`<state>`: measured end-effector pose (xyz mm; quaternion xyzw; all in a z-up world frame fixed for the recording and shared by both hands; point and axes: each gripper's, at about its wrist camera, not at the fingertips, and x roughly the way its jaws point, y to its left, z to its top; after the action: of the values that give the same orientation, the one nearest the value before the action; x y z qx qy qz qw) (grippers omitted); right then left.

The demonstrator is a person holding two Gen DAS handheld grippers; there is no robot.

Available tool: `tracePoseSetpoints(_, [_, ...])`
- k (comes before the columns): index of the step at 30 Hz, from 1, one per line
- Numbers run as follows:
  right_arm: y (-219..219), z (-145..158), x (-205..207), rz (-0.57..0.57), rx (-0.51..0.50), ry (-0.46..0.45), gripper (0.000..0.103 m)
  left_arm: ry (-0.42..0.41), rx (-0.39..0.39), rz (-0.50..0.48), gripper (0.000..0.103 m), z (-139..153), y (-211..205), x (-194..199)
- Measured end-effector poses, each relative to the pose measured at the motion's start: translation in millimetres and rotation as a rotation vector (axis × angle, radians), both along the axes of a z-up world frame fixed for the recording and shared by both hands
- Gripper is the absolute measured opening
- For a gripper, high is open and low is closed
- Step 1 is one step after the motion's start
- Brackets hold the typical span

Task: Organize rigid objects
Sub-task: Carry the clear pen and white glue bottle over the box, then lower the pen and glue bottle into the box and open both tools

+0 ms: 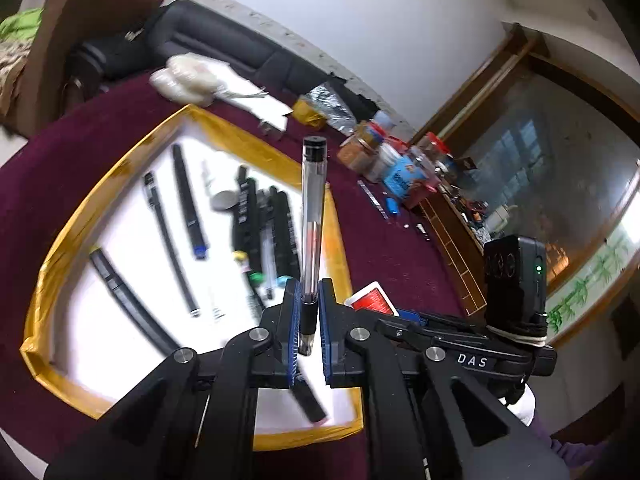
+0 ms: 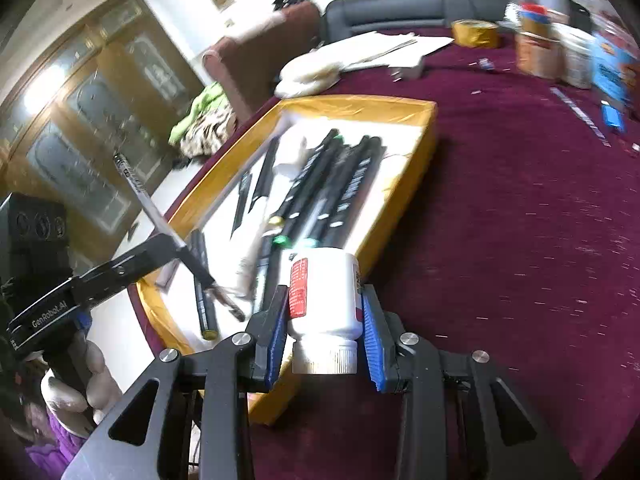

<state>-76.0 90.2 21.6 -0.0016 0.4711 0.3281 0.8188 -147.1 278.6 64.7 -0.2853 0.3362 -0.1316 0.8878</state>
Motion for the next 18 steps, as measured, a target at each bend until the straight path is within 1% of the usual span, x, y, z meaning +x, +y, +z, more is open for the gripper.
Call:
tracePoseSetpoints(1, [6,-2,0,0.009,-0.007,0.001,0.031,0.01,-0.005,0.007,0.007,-5,4,0])
tracePoseSetpoints(6, [27,-2,-4,-0.008,-0.105,-0.069,0.031,0.042,-0.035,0.021,0.007,-18,16,0])
tracePoseSetpoints(7, [28,-1,-3,-0.013,-0.114,-0.075,0.031,0.045,-0.044,0.021,0.007,-20,17,0])
tracePoseSetpoints(10, [26,9,-9,-0.006,-0.081,-0.108,0.031,0.044,-0.062,0.018,0.007,-22,19,-2])
tracePoseSetpoints(13, [40,13,-16,0.028,-0.132,-0.159,0.031,0.045,-0.068,0.014,0.007,-23,22,-2])
tracePoseSetpoints(18, [57,-2,-15,0.059,-0.182,-0.13,0.031,0.055,-0.071,-0.002,0.008,-25,21,-2])
